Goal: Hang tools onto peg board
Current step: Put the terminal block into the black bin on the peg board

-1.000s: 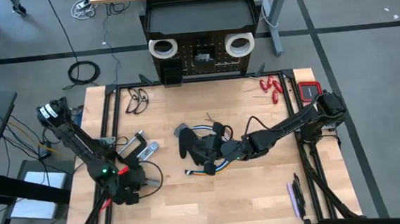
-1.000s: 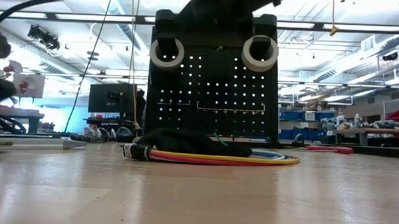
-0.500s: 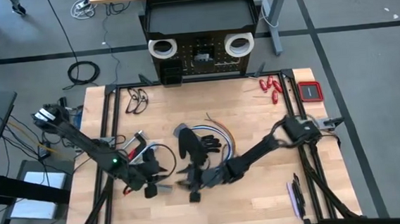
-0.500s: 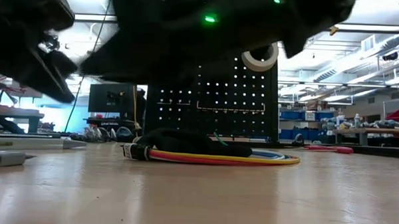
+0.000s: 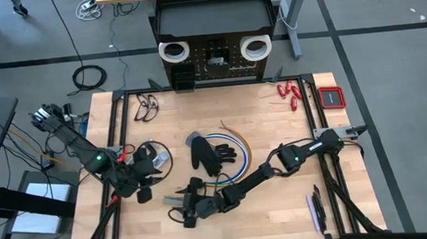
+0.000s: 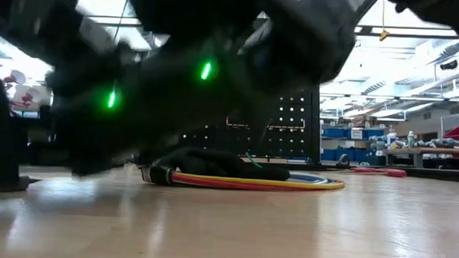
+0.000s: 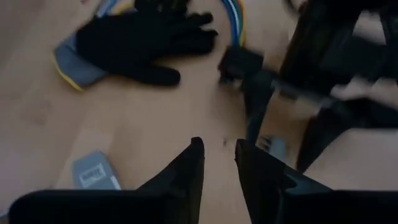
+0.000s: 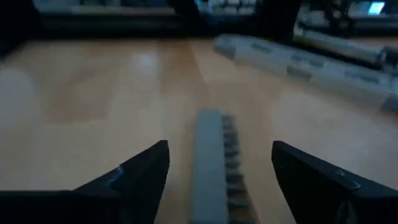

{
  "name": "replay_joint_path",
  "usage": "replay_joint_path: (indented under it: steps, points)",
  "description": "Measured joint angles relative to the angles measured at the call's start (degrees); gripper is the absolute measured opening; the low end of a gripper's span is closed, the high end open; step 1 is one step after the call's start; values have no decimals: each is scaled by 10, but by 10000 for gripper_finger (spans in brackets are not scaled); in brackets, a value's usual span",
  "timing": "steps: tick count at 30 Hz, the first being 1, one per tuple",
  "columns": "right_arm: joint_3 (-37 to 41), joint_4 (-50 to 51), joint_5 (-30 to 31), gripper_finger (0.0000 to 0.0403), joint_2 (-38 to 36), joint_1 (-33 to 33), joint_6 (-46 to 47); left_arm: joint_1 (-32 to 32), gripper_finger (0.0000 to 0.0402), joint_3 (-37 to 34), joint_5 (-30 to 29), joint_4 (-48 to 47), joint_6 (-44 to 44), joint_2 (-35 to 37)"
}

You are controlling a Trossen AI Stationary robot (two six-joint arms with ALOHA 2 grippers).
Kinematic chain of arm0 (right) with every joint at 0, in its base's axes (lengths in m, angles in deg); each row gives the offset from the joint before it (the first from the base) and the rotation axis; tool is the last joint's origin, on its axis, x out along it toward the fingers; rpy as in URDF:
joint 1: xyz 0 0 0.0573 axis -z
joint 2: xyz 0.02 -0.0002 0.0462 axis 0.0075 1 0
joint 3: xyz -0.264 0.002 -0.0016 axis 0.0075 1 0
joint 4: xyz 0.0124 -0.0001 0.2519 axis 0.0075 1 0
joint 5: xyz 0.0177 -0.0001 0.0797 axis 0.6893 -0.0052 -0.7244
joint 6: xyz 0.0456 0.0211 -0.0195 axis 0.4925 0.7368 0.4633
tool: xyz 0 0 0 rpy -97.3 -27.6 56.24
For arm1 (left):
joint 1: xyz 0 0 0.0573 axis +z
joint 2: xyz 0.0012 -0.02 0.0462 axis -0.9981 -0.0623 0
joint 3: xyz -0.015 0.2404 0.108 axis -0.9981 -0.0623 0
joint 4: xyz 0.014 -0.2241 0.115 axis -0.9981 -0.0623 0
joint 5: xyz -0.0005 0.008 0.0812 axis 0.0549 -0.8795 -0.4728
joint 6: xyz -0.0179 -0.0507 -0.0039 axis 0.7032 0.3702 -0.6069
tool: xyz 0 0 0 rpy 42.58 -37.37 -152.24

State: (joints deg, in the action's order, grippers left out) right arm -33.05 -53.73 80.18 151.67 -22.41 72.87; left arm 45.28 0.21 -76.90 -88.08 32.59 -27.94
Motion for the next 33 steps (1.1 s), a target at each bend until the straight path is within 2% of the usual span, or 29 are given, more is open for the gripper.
replay_joint_path:
  steps: [7, 16, 20, 24, 29, 33]
  points:
    - [-21, 77, -1, 266, 9, 10, 61, 1, 101, -1, -50, 0, 7, -6]
    - [-21, 138, -64, 189, 7, 14, 114, 2, 101, -1, -64, 71, 11, -24]
    - [-21, 146, -72, 157, 7, 14, 117, 1, 101, -1, -67, 120, -25, -27]
    - [-19, 150, -81, 133, 0, 15, 109, -16, 101, -2, -104, 194, -83, -22]
    - [-15, 164, -92, 133, -29, 17, 69, -45, 102, -1, -162, 271, -174, 3]
    - [-12, 210, -109, 141, -68, 17, 10, -64, 102, -1, -194, 285, -222, 50]
